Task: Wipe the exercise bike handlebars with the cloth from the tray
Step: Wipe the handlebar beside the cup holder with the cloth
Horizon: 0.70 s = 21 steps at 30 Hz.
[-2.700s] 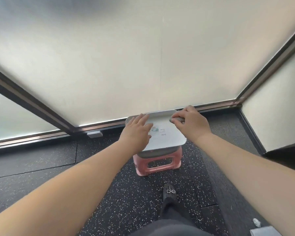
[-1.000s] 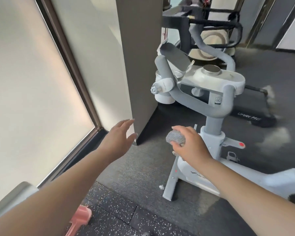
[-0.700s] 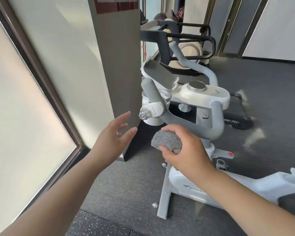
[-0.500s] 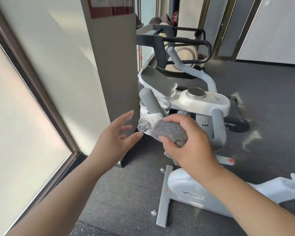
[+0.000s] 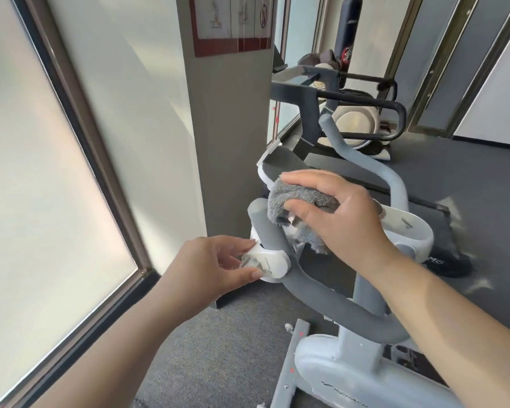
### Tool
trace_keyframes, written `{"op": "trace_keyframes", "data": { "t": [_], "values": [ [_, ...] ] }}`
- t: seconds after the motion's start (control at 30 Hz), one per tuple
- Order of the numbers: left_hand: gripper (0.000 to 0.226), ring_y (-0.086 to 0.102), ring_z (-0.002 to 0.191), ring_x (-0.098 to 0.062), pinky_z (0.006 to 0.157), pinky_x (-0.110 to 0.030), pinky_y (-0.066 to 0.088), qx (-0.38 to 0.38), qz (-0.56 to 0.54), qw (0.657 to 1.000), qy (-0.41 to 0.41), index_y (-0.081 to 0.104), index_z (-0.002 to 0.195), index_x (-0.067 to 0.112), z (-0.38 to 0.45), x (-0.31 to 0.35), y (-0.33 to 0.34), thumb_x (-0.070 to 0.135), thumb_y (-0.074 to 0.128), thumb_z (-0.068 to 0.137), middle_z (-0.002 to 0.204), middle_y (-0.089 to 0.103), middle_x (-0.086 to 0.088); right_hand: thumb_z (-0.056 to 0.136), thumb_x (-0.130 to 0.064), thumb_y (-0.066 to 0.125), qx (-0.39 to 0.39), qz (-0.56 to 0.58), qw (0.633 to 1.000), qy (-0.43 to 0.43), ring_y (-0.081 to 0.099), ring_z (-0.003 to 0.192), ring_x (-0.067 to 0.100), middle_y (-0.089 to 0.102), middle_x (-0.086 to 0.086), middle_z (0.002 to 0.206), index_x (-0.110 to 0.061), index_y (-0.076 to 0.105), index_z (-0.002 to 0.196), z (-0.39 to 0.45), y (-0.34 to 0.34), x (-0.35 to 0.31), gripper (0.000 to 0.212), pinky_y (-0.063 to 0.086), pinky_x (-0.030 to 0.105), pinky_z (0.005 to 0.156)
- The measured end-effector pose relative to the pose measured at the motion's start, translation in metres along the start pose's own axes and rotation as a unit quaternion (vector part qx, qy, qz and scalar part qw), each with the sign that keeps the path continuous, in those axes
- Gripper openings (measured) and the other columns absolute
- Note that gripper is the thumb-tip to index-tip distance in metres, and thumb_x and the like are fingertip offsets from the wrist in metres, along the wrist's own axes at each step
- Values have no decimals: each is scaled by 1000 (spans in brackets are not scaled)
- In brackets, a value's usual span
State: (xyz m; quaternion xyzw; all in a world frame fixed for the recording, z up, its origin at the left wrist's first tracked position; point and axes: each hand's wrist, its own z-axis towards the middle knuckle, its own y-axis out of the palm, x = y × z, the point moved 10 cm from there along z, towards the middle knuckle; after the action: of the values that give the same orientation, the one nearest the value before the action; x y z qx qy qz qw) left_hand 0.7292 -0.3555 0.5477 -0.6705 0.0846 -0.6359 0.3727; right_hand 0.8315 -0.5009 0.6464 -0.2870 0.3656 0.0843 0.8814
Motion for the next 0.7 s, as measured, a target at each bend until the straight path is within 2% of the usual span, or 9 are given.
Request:
{"op": "trace_keyframes", "data": {
  "t": [0.07,0.17,0.27,0.43,0.6,0.7],
  "values": [
    [47,65,79,11,73,-10,50,1,6,1000,-6,68,113,34,-1,2,-1,38,82,68,90,72,21,79,-9,73,-34,18,999,-18,60,111,0,68,-9,113,-21,73,105,12,15,-1,29,42,16,98],
    [47,64,78,11,70,-6,48,9,25,1000,-10,68,113,34,-2,4,-1,38,82,68,89,70,24,78,-8,74,-89,29,995,-37,60,108,-2,70,-7,110,-17,75,101,15,33,-1,24,42,13,96],
    [46,64,82,8,75,-12,52,19,32,999,-20,67,114,36,-4,4,0,38,81,70,94,70,23,77,-6,75,-96,48,992,-64,60,108,-2,69,-4,111,-14,75,100,9,32,2,25,40,10,94],
    [44,66,84,2,79,-22,54,52,51,997,-36,65,113,39,-10,9,0,39,79,71,93,71,19,76,-6,77,-111,58,989,-84,59,112,3,64,-2,111,-18,74,101,-8,28,10,28,41,13,95],
    [44,64,85,7,82,-21,54,65,62,995,-48,64,117,39,-14,12,1,36,77,74,95,68,26,74,-13,75,-138,45,985,-92,60,106,3,62,-9,107,-22,74,100,-29,21,25,27,42,13,93],
    [42,63,83,9,82,-21,53,71,84,993,-53,64,117,40,-16,15,-1,36,75,76,90,65,30,77,-5,74,-136,39,984,-104,62,104,6,66,-6,105,-20,75,99,-27,14,21,26,43,14,92]
  ]
}}
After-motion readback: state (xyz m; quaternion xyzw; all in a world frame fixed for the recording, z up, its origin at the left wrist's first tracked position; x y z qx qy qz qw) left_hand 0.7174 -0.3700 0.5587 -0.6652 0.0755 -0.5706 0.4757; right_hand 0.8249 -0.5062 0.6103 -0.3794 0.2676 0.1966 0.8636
